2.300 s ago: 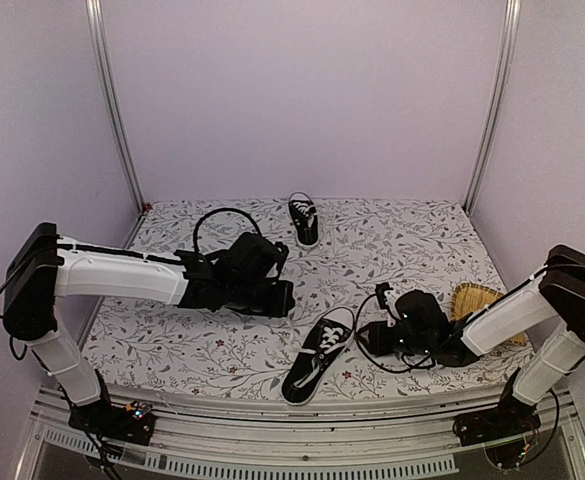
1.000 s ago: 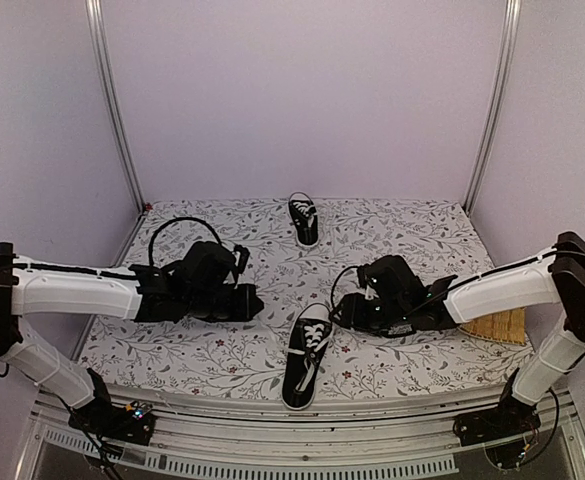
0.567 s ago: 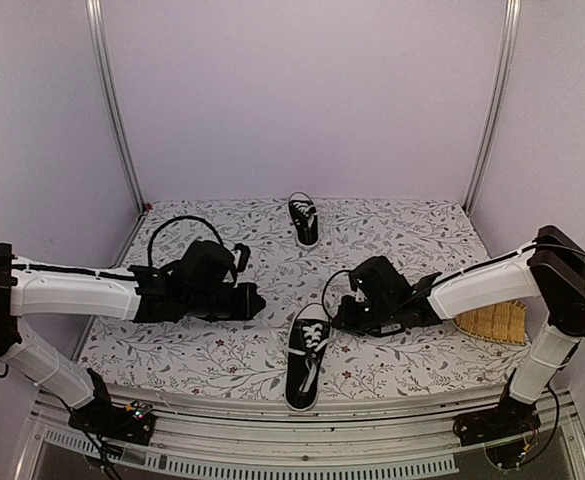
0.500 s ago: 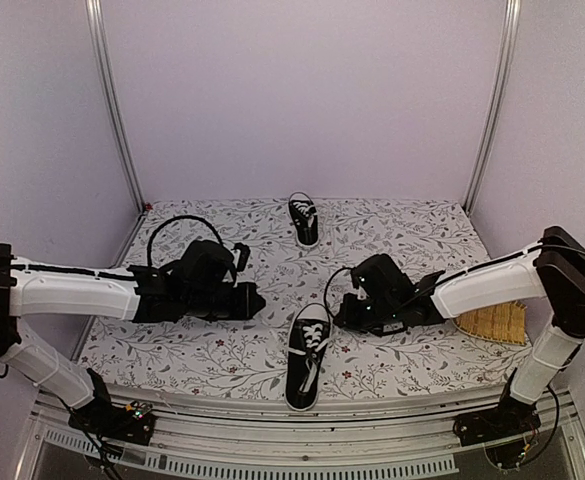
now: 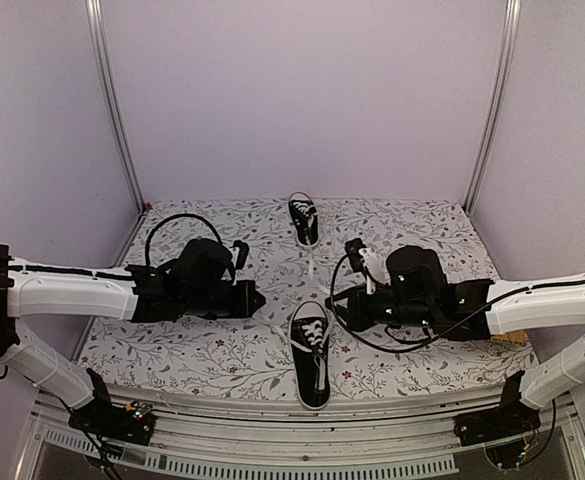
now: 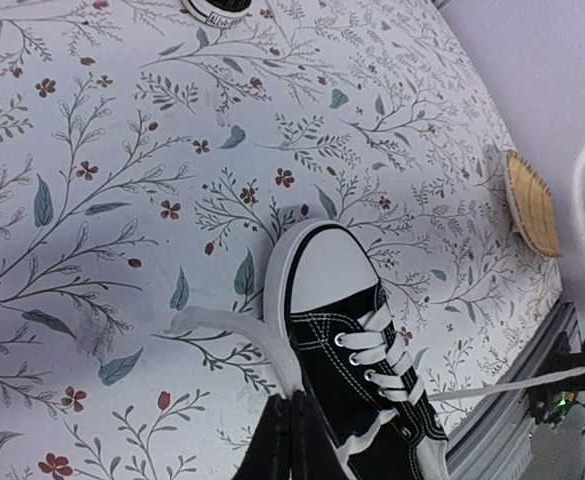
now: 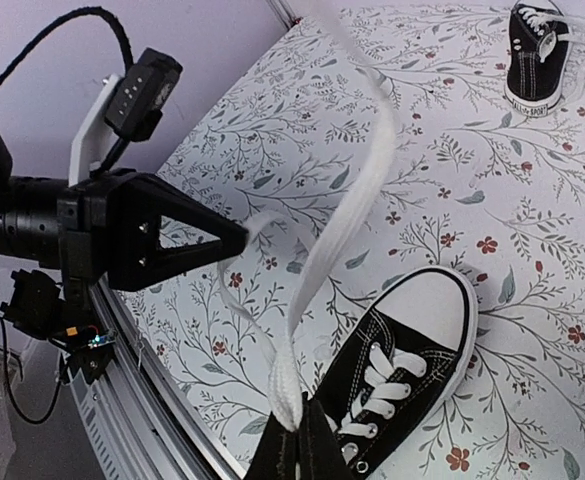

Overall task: Tie the shoes
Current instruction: Pass from the right arm to the left

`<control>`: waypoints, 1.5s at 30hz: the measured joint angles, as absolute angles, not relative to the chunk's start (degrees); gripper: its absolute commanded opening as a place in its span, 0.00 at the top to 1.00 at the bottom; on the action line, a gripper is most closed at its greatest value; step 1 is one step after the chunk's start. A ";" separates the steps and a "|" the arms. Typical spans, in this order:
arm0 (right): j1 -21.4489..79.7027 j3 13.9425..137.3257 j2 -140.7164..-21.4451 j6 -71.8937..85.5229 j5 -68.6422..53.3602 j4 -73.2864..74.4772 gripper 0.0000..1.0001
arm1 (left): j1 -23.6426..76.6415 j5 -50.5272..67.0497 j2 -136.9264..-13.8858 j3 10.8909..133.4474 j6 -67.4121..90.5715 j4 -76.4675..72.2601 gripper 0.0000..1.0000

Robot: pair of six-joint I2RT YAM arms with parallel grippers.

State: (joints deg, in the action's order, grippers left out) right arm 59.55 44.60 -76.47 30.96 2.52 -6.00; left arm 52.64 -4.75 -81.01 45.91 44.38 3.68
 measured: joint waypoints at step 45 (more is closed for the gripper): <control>59.81 44.71 -81.54 42.15 8.64 -16.21 0.97 | 55.09 19.94 -101.43 52.66 32.03 -18.48 1.00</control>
